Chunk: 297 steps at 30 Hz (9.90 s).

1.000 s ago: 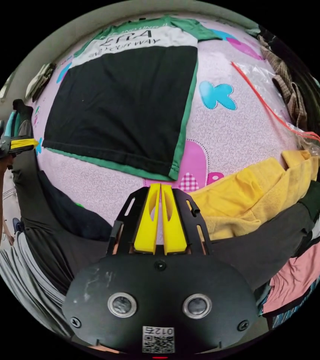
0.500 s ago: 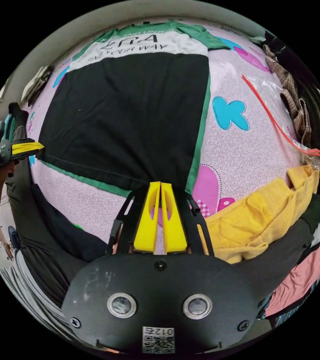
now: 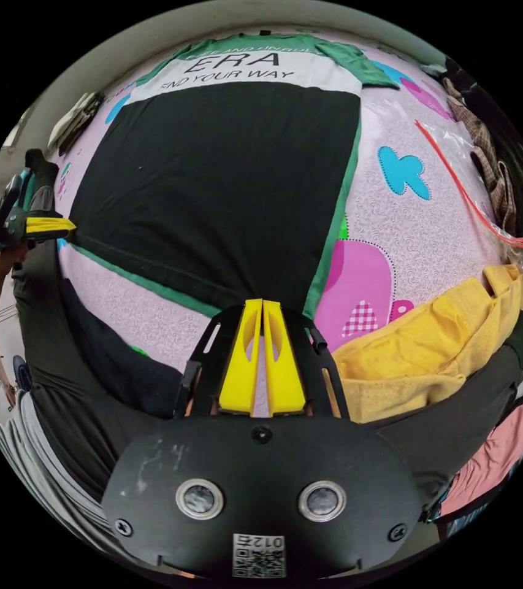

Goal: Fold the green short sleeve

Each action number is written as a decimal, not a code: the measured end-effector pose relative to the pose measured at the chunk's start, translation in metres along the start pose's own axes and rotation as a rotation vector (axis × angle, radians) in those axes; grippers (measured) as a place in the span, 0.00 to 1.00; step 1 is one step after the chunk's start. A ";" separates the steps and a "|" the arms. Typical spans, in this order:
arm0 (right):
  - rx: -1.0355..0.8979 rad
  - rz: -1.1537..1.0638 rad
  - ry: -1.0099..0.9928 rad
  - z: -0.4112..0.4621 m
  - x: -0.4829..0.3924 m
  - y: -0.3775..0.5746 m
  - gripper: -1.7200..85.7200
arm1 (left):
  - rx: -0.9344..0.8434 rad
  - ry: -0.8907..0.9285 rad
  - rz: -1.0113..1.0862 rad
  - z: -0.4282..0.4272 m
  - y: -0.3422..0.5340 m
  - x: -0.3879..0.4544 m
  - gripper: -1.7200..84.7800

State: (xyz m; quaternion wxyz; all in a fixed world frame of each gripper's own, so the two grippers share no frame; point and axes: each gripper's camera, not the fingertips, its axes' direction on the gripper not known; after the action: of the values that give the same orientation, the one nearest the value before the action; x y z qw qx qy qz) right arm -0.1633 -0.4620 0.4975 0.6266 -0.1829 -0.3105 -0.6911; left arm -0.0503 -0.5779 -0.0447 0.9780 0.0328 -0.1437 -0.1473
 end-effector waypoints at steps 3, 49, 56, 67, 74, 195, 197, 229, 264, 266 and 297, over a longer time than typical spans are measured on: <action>-0.016 -0.019 -0.005 0.002 -0.009 0.003 0.01 | -0.010 -0.033 0.005 0.002 0.004 0.008 0.03; -0.158 -0.502 0.223 0.000 -0.144 0.035 0.08 | 0.361 -0.054 0.538 -0.044 0.042 0.198 0.05; -0.153 -0.659 0.217 0.015 -0.172 0.029 0.08 | 0.353 -0.019 0.496 -0.052 0.045 0.185 0.06; -0.146 -0.690 0.262 0.021 -0.178 0.032 0.02 | 0.332 0.010 0.501 -0.054 0.049 0.169 0.02; -0.122 -0.690 0.248 0.007 -0.173 0.034 0.01 | 0.333 0.041 0.498 -0.068 0.053 0.156 0.02; 0.708 0.112 -0.239 -0.004 0.367 -0.010 0.01 | 0.726 0.165 0.247 -0.261 -0.399 0.028 0.03; 0.655 0.068 -0.153 -0.004 0.349 -0.029 0.01 | 0.736 0.221 0.203 -0.244 -0.359 0.005 0.03; 0.452 -0.276 -0.198 -0.079 -0.093 -0.241 0.06 | 0.729 0.606 -1.015 0.142 0.103 -0.531 0.06; 0.325 -0.336 0.017 -0.143 -0.409 -0.580 0.06 | 0.968 0.804 -1.017 0.304 0.293 -0.494 0.02; 0.276 -0.330 0.081 -0.134 -0.422 -0.586 0.10 | 0.966 0.804 -1.013 0.306 0.295 -0.492 0.02; 0.559 -0.146 -0.417 -0.332 -0.159 -0.435 0.01 | 1.248 0.615 -0.748 0.106 0.264 -0.317 0.02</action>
State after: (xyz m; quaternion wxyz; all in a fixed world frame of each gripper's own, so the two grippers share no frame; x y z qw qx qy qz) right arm -0.5209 -0.5512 0.0623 0.5245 -0.1189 -0.6211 -0.5702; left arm -0.2980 -0.2337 -0.0009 0.6602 0.6611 0.0976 -0.3429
